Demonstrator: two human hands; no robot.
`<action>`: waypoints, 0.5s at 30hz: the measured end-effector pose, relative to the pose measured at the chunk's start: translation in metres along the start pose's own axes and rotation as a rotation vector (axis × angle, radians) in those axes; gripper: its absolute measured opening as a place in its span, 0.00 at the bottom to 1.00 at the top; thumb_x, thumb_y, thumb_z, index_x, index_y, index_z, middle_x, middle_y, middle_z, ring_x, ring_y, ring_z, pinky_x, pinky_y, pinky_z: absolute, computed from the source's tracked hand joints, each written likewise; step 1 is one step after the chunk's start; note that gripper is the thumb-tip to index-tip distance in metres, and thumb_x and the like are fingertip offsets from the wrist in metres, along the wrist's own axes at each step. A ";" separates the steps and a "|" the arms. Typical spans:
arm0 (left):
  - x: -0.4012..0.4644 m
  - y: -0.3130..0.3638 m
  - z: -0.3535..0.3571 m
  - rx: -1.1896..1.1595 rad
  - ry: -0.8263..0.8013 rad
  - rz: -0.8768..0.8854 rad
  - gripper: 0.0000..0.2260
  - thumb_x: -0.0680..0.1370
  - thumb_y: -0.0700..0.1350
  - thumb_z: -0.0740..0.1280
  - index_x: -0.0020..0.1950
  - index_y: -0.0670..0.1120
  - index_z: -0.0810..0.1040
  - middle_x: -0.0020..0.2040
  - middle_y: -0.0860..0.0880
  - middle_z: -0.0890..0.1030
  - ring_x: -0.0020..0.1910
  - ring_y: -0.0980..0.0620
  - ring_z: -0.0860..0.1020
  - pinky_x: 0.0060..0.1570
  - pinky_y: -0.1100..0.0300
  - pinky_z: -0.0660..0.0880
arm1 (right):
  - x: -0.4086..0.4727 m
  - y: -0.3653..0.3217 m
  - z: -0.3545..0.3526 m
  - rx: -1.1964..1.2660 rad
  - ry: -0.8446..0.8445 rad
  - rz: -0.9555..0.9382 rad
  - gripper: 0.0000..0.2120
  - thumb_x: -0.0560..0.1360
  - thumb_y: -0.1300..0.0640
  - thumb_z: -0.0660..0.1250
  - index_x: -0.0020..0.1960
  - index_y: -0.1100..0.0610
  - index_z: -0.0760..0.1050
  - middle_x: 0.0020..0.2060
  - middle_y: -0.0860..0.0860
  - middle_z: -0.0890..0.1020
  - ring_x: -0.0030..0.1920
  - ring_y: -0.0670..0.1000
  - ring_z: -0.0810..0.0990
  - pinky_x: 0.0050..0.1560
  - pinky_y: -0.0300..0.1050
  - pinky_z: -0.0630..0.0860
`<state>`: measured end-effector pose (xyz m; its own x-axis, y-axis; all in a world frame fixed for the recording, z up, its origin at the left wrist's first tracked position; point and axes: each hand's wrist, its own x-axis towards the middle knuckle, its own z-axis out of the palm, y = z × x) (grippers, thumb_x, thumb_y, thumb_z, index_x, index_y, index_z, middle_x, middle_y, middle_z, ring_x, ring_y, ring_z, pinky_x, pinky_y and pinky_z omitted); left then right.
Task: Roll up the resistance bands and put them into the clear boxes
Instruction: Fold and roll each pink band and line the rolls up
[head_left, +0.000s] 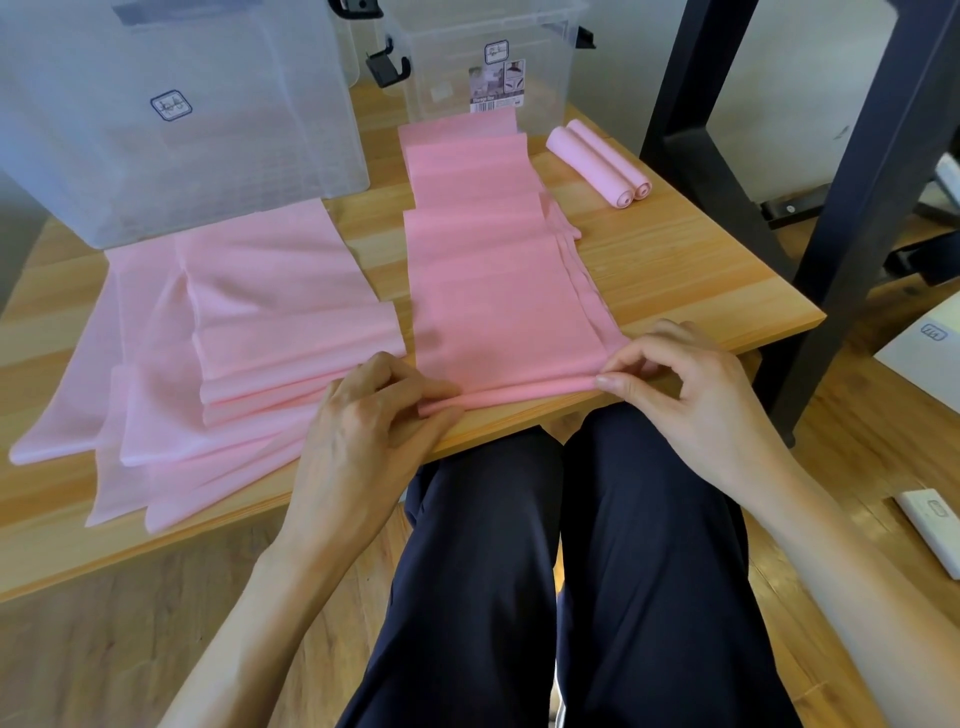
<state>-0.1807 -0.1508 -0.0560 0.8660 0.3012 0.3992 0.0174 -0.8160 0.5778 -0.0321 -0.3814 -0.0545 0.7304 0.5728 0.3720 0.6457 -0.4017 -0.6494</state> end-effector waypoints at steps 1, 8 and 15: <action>0.001 0.001 0.000 -0.006 -0.003 0.005 0.07 0.77 0.53 0.70 0.54 0.55 0.82 0.46 0.60 0.76 0.48 0.56 0.77 0.50 0.50 0.75 | 0.000 0.000 0.000 -0.006 0.004 0.001 0.04 0.73 0.54 0.72 0.43 0.54 0.81 0.42 0.40 0.76 0.46 0.45 0.74 0.48 0.29 0.67; 0.003 0.002 0.002 0.005 0.004 -0.012 0.05 0.77 0.52 0.70 0.51 0.54 0.84 0.48 0.59 0.74 0.49 0.54 0.76 0.49 0.52 0.75 | -0.001 -0.003 -0.001 -0.021 -0.001 0.019 0.05 0.72 0.52 0.72 0.44 0.53 0.82 0.41 0.40 0.75 0.46 0.45 0.74 0.48 0.28 0.68; 0.004 0.004 0.000 0.002 0.010 -0.009 0.08 0.77 0.54 0.68 0.53 0.55 0.80 0.45 0.60 0.77 0.47 0.56 0.78 0.49 0.49 0.76 | 0.001 -0.001 0.000 -0.027 -0.025 0.017 0.07 0.72 0.50 0.72 0.46 0.53 0.83 0.42 0.41 0.75 0.47 0.48 0.74 0.50 0.35 0.71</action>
<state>-0.1771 -0.1528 -0.0520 0.8605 0.3139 0.4012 0.0265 -0.8141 0.5801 -0.0321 -0.3800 -0.0533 0.7358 0.5833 0.3440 0.6392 -0.4303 -0.6374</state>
